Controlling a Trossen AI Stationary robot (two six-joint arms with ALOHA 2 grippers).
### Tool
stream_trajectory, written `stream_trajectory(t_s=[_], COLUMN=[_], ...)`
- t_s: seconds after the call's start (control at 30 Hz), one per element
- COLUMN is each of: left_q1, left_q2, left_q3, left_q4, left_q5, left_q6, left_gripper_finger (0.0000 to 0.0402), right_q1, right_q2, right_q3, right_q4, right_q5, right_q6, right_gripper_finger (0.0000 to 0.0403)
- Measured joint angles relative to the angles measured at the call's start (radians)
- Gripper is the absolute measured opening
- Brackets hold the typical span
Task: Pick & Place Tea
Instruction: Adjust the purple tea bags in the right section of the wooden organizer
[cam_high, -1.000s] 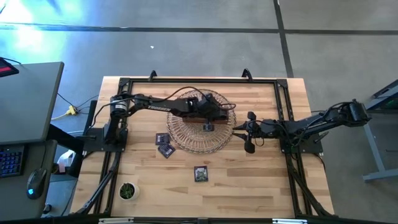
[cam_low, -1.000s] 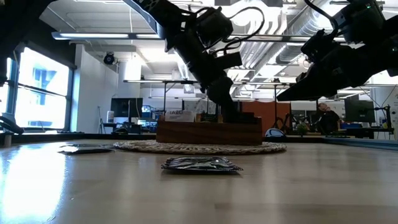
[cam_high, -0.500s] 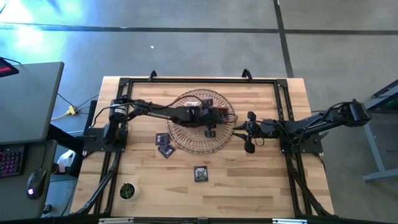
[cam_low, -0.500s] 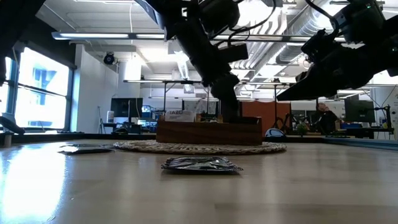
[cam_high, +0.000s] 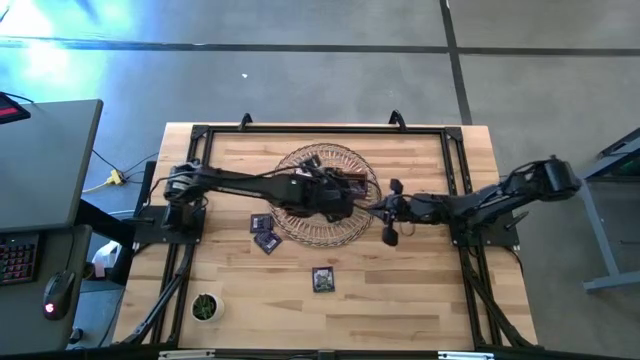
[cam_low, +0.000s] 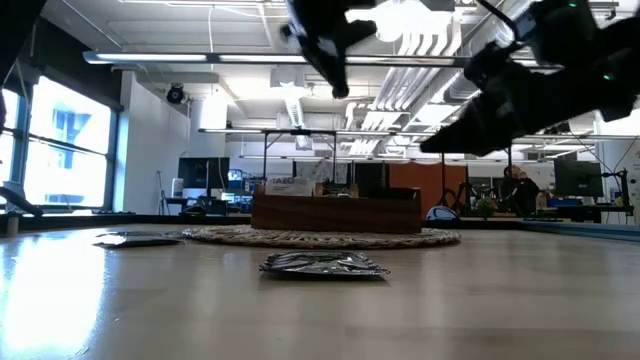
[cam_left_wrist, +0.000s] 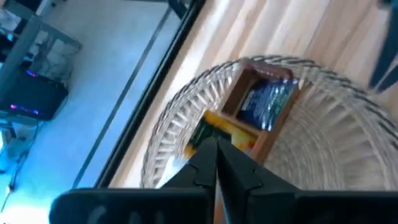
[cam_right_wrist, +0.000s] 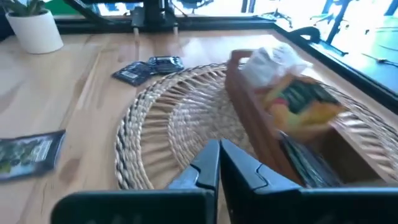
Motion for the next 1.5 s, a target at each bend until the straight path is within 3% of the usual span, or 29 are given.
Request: stream_trajectory(t_s=[0.1, 0.23, 0.4, 0.77, 1.17, 1.5], left_q1=[-0.015, -0.011, -0.018, -0.017, -0.016, -0.016], left_q2=[-0.047, -0.095, -0.186, -0.244, -0.269, -0.268], left_q3=[0.07, 0.122, 0.12, 0.121, 0.123, 0.123], left_q4=[-0.252, -0.465, -0.59, -0.607, -0.608, -0.608], left_q5=[0.039, 0.058, 0.014, -0.053, -0.069, -0.069], left_q6=[-0.054, -0.147, -0.231, -0.203, -0.17, -0.17], left_gripper_finger=[0.0017, 0.0019, 0.0002, 0.0002, 0.0002, 0.0002], right_q1=[0.028, 0.046, 0.029, -0.084, -0.241, -0.378], right_q2=[0.131, 0.264, 0.341, 0.356, 0.352, 0.342], right_q3=[0.113, 0.268, 0.43, 0.572, 0.572, 0.572], right_q4=[-0.049, -0.186, -0.474, -0.703, -0.704, -0.697], right_q5=[0.026, 0.157, 0.369, 0.194, 0.159, 0.025], right_q6=[-0.034, -0.045, 0.039, 0.124, 0.009, -0.096], right_gripper_finger=[0.0003, 0.0003, 0.0002, 0.0001, 0.0, 0.0])
